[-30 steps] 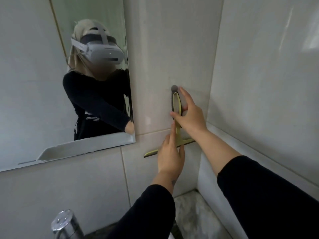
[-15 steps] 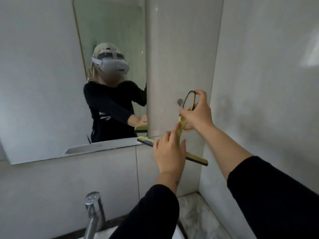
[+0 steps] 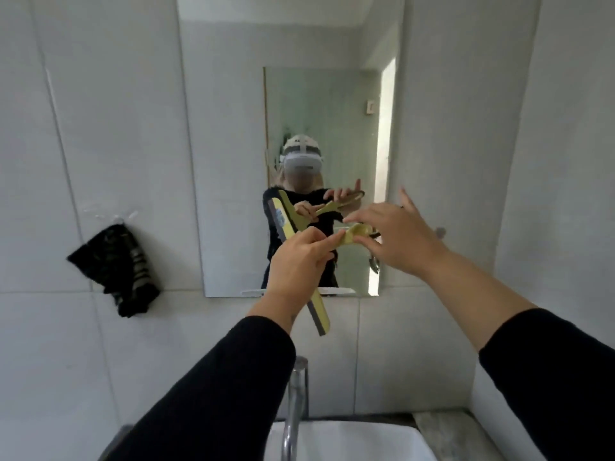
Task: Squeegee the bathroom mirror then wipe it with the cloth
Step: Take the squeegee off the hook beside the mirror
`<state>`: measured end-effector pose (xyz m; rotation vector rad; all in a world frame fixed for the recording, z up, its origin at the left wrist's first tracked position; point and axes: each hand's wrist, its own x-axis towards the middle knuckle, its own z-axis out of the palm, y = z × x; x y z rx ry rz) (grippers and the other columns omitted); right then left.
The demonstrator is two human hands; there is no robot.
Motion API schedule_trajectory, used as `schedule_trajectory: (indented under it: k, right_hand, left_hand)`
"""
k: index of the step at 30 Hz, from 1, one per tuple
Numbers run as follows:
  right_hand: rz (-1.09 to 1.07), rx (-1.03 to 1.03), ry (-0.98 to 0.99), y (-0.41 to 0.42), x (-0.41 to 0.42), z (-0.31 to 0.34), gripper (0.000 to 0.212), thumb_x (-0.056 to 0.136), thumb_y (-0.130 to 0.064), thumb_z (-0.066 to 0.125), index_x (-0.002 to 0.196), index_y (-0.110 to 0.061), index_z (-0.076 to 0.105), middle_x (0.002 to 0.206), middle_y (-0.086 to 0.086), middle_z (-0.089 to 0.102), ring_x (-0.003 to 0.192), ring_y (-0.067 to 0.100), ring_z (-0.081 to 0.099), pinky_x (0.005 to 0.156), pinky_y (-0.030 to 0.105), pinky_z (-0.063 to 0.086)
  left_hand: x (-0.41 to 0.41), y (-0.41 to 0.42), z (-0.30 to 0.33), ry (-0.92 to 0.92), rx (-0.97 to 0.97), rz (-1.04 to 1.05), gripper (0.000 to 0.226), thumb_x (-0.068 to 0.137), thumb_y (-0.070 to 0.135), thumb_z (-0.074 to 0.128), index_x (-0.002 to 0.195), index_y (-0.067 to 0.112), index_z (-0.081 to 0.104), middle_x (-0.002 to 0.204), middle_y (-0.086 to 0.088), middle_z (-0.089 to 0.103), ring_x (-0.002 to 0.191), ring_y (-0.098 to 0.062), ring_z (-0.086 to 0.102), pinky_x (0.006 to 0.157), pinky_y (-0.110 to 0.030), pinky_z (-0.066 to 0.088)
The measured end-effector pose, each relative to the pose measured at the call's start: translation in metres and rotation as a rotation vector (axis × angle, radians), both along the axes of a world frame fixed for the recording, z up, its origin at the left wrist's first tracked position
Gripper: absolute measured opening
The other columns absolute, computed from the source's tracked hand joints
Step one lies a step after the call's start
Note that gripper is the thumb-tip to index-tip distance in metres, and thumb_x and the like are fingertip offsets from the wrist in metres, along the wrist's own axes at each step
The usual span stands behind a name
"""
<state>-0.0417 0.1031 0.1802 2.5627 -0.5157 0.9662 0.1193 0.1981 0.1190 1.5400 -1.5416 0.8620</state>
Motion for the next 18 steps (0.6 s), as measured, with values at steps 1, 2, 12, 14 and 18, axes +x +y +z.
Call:
schedule_trajectory:
  k: [1,2,12,14,18]
  right_hand:
    - [0.043,0.011,-0.001,0.006,0.012,0.005,0.035,0.085,-0.039,0.065,0.119,-0.029,0.063,0.115,-0.008,0.066,0.114,0.013,0.057,0.116,0.051,0.011]
    - [0.078,0.013,-0.002,0.013,0.025,0.012,0.036,0.083,-0.038,0.067,0.117,-0.027,0.064,0.113,-0.007,0.066,0.112,0.015,0.057,0.114,0.048,0.02]
    - [0.001,-0.345,-0.096,0.05,0.135,0.114,0.056,0.077,-0.004,0.07,0.117,-0.043,0.064,0.098,0.006,0.067,0.076,0.03,0.057,0.07,0.043,0.048]
    - [-0.105,-0.325,-0.08,0.06,0.143,0.148,0.058,0.088,-0.013,0.054,0.131,-0.051,0.048,0.11,0.008,0.058,0.093,0.031,0.052,0.082,0.044,0.041]
    - [-0.209,-0.259,-0.15,0.059,0.166,0.208,0.051,0.097,-0.031,0.032,0.138,-0.06,0.025,0.117,0.01,0.048,0.106,0.031,0.043,0.091,0.043,0.032]
  left_hand:
    - [0.013,0.011,0.008,-0.019,-0.004,0.029,0.04,0.084,0.011,0.071,0.119,0.028,0.067,0.087,0.003,0.064,0.067,-0.017,0.057,0.05,-0.025,0.04]
    - [0.026,0.02,0.017,-0.034,-0.01,0.055,0.039,0.083,0.011,0.072,0.118,0.028,0.068,0.087,0.003,0.064,0.067,-0.017,0.058,0.05,-0.023,0.037]
    - [0.15,0.091,0.124,-0.02,-0.265,0.16,0.035,0.096,0.028,0.053,0.13,0.021,0.055,0.12,0.002,0.062,0.103,-0.015,0.059,0.078,-0.022,0.044]
    - [0.174,0.096,0.139,0.112,-0.23,0.194,0.038,0.099,0.032,0.045,0.135,0.023,0.048,0.131,0.005,0.054,0.114,-0.013,0.053,0.083,-0.019,0.039]
    - [0.214,0.08,0.143,0.232,0.031,0.256,0.058,0.098,0.039,0.042,0.15,0.026,0.019,0.157,0.002,0.019,0.141,-0.017,0.026,0.108,-0.034,0.035]
